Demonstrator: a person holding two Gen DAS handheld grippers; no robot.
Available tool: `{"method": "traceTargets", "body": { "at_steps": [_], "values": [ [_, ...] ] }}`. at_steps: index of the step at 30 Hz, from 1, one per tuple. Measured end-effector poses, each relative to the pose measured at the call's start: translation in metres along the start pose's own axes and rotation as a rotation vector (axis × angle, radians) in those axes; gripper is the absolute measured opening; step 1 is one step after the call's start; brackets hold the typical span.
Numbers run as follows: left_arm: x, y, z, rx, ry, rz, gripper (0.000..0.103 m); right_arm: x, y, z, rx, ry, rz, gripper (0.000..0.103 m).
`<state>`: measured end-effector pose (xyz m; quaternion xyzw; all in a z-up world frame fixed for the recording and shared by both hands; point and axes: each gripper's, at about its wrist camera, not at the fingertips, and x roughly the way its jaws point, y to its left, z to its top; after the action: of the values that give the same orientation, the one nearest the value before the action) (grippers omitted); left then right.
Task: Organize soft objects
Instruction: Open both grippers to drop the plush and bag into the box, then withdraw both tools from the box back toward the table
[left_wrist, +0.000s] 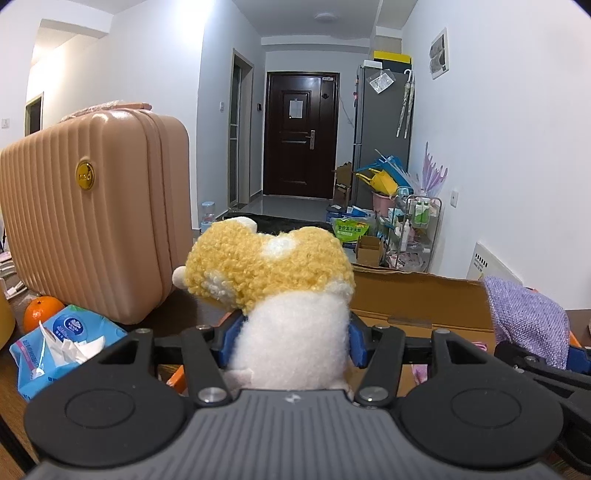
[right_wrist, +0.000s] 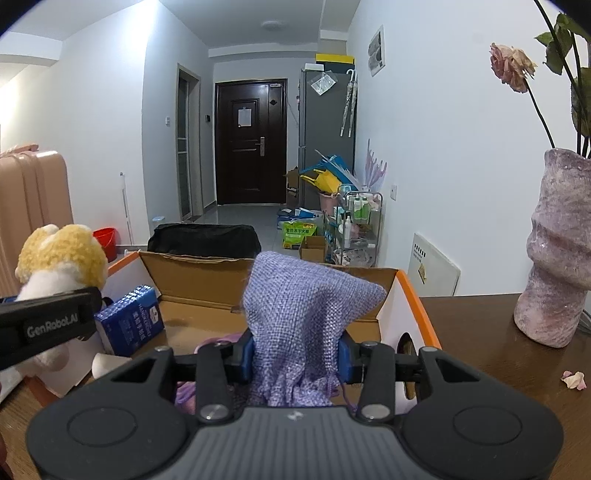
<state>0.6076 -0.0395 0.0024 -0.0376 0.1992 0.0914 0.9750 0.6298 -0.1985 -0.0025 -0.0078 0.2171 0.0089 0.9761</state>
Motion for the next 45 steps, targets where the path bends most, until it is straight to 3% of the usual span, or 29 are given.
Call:
{"method": "traceTargets", "body": {
  "at_steps": [2,5,7,11,22,31,45],
  "values": [
    [0.001,0.005,0.001,-0.020,0.000,0.003,0.064,0.000,-0.001,0.000,0.006,0.001,-0.002,0.053],
    [-0.003,0.009,0.002,-0.039,-0.024,0.023,0.082,0.000,-0.004,-0.001,0.020,-0.009,-0.013,0.073],
    [-0.006,0.010,0.003,-0.050,-0.045,0.038,0.101,-0.002,-0.004,-0.001,0.025,-0.019,-0.022,0.088],
    [-0.011,0.013,0.004,-0.063,-0.077,0.058,0.103,-0.005,-0.005,-0.001,0.028,-0.035,-0.029,0.099],
    [-0.019,0.020,0.005,-0.118,-0.074,0.047,0.103,-0.010,-0.014,0.000,0.056,-0.040,-0.040,0.101],
    [-0.044,0.032,0.007,-0.149,-0.094,0.029,0.103,-0.028,-0.031,0.017,0.144,-0.044,0.011,0.103],
    [-0.085,0.054,-0.003,-0.121,-0.125,0.037,0.103,-0.071,-0.024,0.012,0.071,-0.084,0.053,0.103]
  ]
}}
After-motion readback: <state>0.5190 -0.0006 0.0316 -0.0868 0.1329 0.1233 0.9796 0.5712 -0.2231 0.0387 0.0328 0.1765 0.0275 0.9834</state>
